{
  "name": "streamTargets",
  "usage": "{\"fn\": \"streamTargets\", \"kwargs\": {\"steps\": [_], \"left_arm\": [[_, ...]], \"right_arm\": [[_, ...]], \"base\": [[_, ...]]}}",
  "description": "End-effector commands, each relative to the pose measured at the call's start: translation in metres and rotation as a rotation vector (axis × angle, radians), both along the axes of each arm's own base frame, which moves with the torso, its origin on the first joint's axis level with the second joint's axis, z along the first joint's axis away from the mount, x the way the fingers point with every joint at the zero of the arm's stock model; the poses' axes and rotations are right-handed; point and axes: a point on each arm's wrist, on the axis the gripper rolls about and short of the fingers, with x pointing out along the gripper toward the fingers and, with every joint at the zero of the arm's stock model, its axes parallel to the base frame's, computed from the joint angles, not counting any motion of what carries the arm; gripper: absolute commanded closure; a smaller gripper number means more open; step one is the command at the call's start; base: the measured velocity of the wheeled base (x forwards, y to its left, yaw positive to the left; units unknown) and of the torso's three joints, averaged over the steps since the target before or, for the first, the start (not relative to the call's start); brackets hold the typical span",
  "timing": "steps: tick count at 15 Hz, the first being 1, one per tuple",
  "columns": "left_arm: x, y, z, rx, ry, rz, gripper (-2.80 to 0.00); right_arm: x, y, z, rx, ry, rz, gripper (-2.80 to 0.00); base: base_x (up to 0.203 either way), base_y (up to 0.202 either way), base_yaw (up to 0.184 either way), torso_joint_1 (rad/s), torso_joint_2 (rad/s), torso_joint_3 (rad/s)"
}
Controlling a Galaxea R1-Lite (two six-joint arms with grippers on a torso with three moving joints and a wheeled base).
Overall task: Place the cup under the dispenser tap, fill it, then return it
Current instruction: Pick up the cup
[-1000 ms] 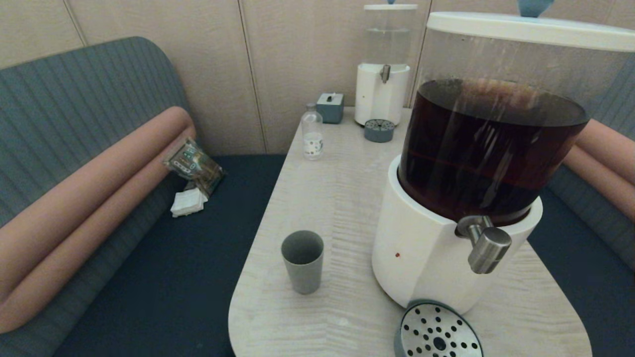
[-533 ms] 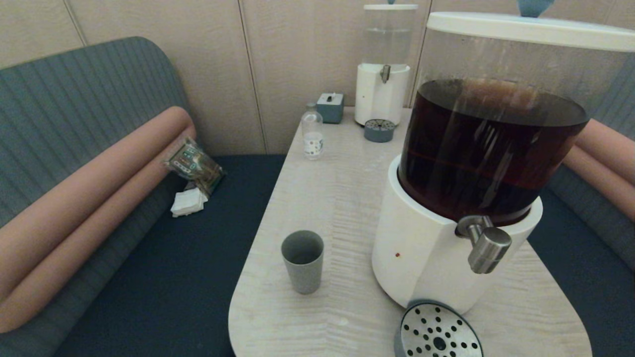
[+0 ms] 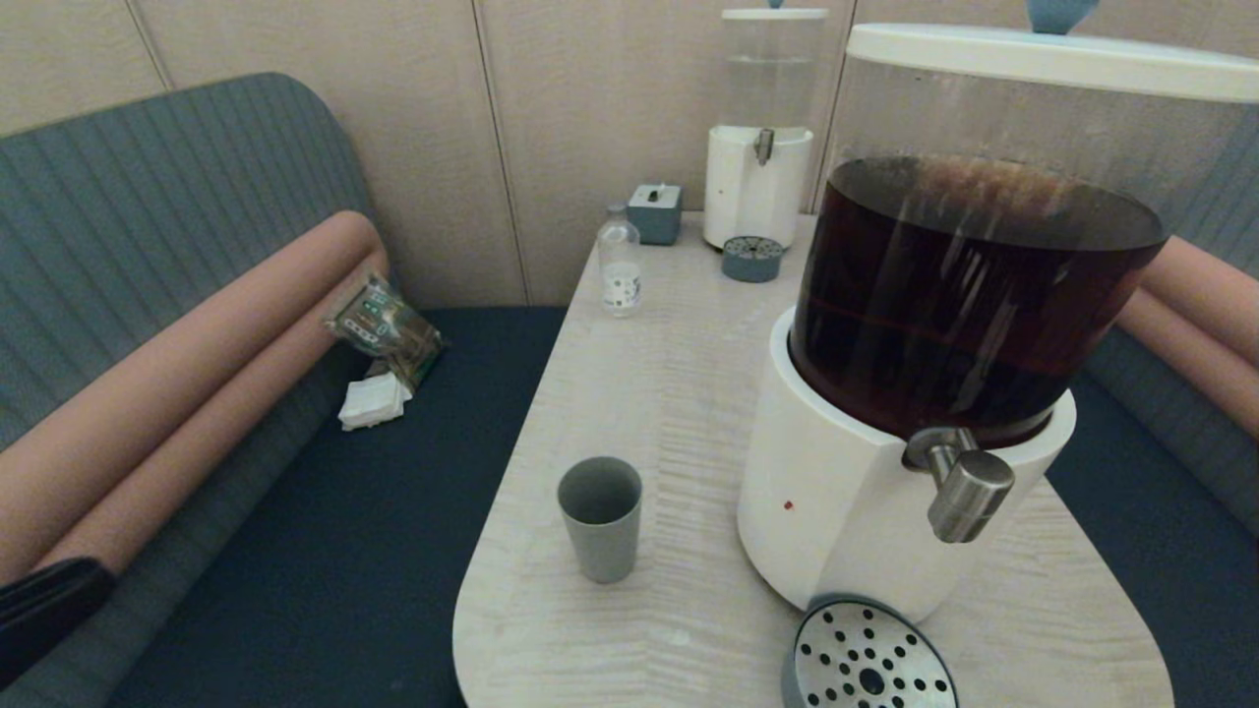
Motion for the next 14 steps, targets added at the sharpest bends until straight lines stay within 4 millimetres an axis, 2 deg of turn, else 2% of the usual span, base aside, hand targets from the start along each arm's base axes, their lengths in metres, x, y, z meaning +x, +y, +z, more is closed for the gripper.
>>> {"fn": "streamTargets", "kwargs": {"steps": [1,4,6,7,9,10,11,14], "left_arm": [[0.059,-0.006,-0.012,0.010,0.140,-0.015,0.00],[0.122,-0.012,-0.035,-0.017,0.218,-0.022,0.00],[0.154,-0.015,-0.046,-0.098,0.196,-0.014,0.00],[0.163,-0.016,-0.049,-0.135,0.161,-0.012,0.00],[0.161,-0.016,-0.067,-0.153,0.150,-0.009,0.00],[0.156,-0.016,-0.075,-0.131,0.159,-0.006,-0.23],[0.152,-0.016,-0.081,-0.105,0.166,-0.015,-2.80],[0.143,-0.017,-0.088,-0.061,0.157,-0.144,-2.80]], "right_arm": [[0.001,0.000,-0.003,-0.001,0.007,0.001,0.00],[0.000,0.000,-0.003,-0.001,0.006,0.001,0.00],[0.000,0.000,-0.003,-0.001,0.006,0.001,0.00],[0.000,0.000,-0.003,-0.001,0.006,0.001,0.00],[0.001,0.000,-0.003,-0.001,0.007,0.001,0.00],[0.001,0.000,-0.003,-0.001,0.007,0.001,0.00],[0.000,0.000,-0.003,-0.001,0.006,0.001,0.00],[0.001,0.000,-0.003,-0.001,0.007,0.001,0.00]], "base": [[0.000,0.000,0.000,0.000,0.00,0.000],[0.000,0.000,0.000,0.000,0.00,0.000],[0.000,0.000,0.000,0.000,0.00,0.000],[0.000,0.000,0.000,0.000,0.00,0.000],[0.000,0.000,0.000,0.000,0.00,0.000],[0.000,0.000,0.000,0.000,0.00,0.000],[0.000,0.000,0.000,0.000,0.00,0.000],[0.000,0.000,0.000,0.000,0.00,0.000]]}}
